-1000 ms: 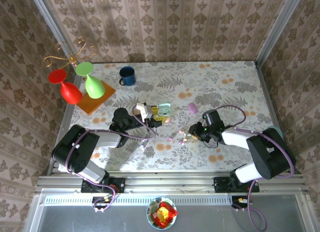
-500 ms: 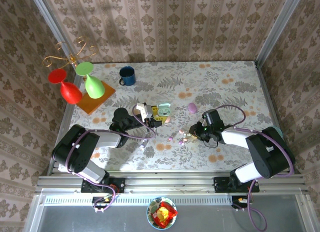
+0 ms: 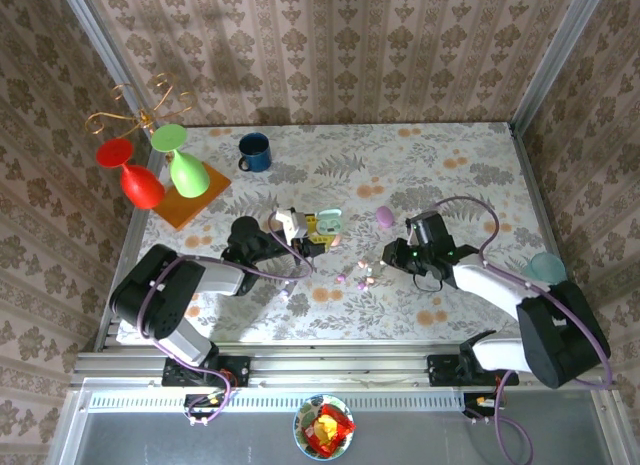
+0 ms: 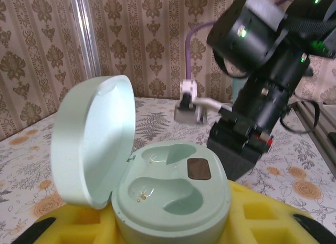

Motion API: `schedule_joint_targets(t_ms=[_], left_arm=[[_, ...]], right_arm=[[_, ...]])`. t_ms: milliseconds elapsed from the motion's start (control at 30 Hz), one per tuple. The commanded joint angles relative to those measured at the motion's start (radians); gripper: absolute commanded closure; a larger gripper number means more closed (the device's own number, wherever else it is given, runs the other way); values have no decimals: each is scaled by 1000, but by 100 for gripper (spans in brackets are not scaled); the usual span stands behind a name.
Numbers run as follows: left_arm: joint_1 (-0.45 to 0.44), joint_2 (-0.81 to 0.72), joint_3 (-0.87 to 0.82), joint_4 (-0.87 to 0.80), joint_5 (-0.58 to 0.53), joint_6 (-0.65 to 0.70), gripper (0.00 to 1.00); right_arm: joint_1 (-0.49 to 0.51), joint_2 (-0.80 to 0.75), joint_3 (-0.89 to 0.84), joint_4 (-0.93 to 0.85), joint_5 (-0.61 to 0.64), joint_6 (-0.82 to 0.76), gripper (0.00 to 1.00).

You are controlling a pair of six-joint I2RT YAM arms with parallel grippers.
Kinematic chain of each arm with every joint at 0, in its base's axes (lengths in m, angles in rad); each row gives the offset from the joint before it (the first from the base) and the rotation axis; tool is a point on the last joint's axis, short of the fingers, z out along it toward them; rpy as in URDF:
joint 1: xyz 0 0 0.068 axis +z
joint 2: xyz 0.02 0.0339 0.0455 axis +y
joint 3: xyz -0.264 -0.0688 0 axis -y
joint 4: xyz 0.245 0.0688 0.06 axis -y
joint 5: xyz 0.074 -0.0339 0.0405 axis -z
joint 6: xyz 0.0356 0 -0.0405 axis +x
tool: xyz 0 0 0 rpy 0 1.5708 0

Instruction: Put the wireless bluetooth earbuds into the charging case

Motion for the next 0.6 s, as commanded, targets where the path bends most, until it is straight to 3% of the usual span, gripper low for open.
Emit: schedule_joint_targets(t_ms=[0, 333, 567], left_arm=[[5, 32, 3, 29, -5, 30, 78], [5, 78, 9, 29, 1, 31, 78], [4, 83, 7, 31, 1, 26, 78]], right_arm=[[24, -65, 54, -89, 85, -146, 75], [113, -208, 133, -97, 200, -335, 73], [95, -146, 178, -218, 285, -268, 73]])
